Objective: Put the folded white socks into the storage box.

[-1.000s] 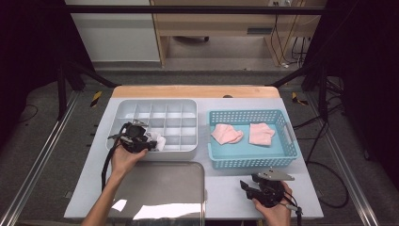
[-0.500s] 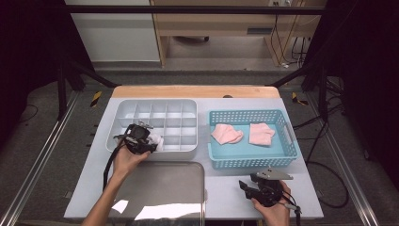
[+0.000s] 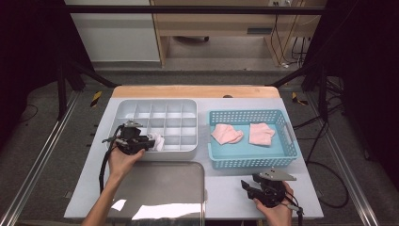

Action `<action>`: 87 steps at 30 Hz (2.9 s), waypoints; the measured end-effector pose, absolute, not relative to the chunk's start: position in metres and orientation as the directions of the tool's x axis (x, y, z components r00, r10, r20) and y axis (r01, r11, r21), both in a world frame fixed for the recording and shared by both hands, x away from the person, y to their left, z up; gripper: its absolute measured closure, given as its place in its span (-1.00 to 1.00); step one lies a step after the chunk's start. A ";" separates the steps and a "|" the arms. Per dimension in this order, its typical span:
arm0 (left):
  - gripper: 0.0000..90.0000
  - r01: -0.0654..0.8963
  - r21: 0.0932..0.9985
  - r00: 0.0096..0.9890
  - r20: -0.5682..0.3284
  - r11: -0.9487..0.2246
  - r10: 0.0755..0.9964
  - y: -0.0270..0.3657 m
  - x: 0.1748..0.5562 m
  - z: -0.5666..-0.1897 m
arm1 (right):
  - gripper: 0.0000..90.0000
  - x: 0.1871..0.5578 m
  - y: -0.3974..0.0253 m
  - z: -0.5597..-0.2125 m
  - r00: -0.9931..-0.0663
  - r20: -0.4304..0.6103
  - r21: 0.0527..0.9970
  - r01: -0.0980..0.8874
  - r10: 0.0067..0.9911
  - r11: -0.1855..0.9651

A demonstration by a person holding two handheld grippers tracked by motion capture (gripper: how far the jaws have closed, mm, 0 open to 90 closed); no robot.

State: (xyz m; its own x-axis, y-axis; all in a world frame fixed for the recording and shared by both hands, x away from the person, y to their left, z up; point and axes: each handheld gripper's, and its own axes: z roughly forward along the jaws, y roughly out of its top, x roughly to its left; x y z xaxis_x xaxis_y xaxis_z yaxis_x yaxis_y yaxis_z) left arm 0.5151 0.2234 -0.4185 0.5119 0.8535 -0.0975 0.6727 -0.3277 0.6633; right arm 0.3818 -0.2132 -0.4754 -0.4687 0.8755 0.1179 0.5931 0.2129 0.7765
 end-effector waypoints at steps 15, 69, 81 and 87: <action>0.23 0.648 0.679 0.541 -0.092 -0.344 0.836 0.227 0.508 -0.413 | 0.03 0.385 -0.209 -0.478 -0.482 0.115 0.771 0.595 0.869 0.228; 0.03 0.464 0.862 0.537 -0.091 -0.204 0.839 0.252 0.430 -0.404 | -0.04 0.374 -0.223 -0.428 -0.444 0.131 0.851 0.508 0.886 0.129; -0.11 0.486 0.855 0.524 -0.116 -0.184 0.844 0.264 0.409 -0.430 | -0.23 0.386 -0.217 -0.405 -0.434 0.102 0.865 0.484 0.895 0.136; -0.20 0.489 0.859 0.493 -0.130 -0.151 0.860 0.274 0.407 -0.429 | -0.30 0.403 -0.210 -0.401 -0.428 0.097 0.867 0.479 0.899 0.134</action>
State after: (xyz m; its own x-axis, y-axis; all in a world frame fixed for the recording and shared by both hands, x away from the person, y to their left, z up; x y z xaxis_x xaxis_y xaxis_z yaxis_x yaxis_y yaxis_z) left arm 0.4071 0.2740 -0.4291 0.4930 0.8603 -0.1295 0.4892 -0.1510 0.8590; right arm 0.4034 -0.2104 -0.4008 -0.4277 0.8987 0.0972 0.4791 0.1342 0.8674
